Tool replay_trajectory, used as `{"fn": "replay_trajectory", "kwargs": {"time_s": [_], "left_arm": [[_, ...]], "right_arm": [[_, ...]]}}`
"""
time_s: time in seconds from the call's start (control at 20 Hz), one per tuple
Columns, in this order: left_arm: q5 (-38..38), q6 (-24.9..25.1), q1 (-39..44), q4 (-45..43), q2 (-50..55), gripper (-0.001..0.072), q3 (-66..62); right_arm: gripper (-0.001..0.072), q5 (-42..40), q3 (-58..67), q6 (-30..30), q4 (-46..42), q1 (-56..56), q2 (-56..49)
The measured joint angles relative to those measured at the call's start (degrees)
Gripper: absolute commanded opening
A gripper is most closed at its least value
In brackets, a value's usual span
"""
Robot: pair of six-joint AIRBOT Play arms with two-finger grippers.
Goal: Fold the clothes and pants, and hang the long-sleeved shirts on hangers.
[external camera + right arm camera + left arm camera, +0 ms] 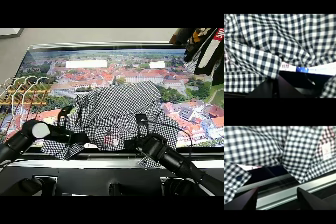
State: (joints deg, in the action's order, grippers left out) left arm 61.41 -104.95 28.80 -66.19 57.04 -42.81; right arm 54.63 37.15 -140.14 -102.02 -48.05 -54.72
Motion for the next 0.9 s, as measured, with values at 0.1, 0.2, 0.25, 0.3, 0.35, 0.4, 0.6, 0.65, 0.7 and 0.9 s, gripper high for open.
{"fn": "replay_trajectory", "kwargs": {"time_s": [0.1,0.2,0.25,0.3,0.35,0.4,0.6,0.65,0.7,0.9], "left_arm": [[-1.40,-5.90,5.81,-4.22,2.14,0.0555,-2.10],[-2.36,-11.02,10.62,-7.56,5.33,0.0555,-4.48],[-2.60,-13.16,12.61,-8.98,7.32,0.0555,-5.81],[-2.95,-14.95,14.08,-10.08,9.29,0.0555,-7.04],[-3.13,-16.74,15.23,-10.82,11.47,0.0556,-8.33],[-3.41,-18.27,16.06,-11.56,13.53,0.0555,-9.53],[-5.49,-21.14,17.62,-12.63,20.09,0.0556,-12.96],[-5.66,-21.51,17.77,-12.79,21.29,0.0556,-13.38],[-5.79,-21.75,17.90,-12.72,22.36,0.0556,-13.75],[-6.93,-22.38,18.45,-11.10,24.52,0.0556,-14.45]], "right_arm": [[0.0027,3.34,2.05,-0.20,0.02,0.00,0.55],[0.0027,5.40,3.34,-0.76,0.24,0.00,0.83],[0.0027,6.08,3.72,-1.05,0.42,0.00,0.90],[0.0027,6.93,4.00,-1.31,0.50,0.00,0.98],[0.0027,7.69,4.22,-1.68,0.70,0.00,1.03],[0.0027,8.57,4.35,-2.14,0.96,0.00,1.05],[0.0027,11.39,4.61,-4.11,1.97,0.00,1.09],[0.0027,11.65,4.68,-5.11,2.16,0.00,1.09],[0.0027,11.91,4.68,-5.97,2.34,0.00,1.11],[0.0027,12.48,4.70,-8.83,3.06,0.00,1.11]]}}
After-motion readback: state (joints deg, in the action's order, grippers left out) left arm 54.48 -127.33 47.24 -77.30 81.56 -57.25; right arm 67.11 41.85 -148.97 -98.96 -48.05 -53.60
